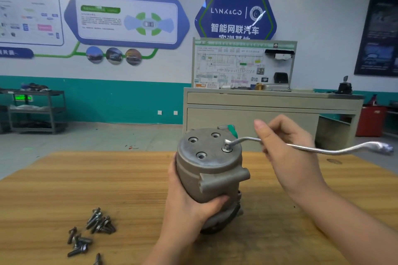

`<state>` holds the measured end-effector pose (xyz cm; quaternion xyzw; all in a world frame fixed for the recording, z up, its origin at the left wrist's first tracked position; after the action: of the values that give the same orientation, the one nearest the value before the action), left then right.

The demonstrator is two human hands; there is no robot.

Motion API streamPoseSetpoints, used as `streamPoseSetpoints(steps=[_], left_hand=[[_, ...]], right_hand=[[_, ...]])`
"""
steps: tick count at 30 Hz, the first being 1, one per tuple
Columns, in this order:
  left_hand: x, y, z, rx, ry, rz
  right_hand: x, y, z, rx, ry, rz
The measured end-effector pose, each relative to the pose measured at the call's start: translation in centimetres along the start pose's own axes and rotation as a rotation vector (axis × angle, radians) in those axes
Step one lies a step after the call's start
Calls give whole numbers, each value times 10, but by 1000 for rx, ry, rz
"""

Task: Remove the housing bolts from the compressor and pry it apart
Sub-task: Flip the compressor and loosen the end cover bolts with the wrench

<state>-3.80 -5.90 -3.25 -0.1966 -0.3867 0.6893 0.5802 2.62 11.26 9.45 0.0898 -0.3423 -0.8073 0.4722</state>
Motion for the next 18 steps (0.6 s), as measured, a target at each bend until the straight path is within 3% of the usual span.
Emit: streamPoseSetpoints(steps=[4, 18], left_hand=[[-1, -1, 0, 0, -4, 27], [2, -7, -2, 20, 11, 35]], right_hand=[[13, -2, -4, 94, 168, -41], [1, 15, -15, -130, 34, -136]])
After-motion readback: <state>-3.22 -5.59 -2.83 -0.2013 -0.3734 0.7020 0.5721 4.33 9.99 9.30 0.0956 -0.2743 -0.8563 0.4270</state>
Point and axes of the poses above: each hand's wrist, its own z-axis towards the middle knuckle, its own x-axis out of the palm, y = z × x, the point moved 4 cm from there along z, towards the middle knuckle, and after that the axes turned 15 degrees about -y, right-handed, at the moved point
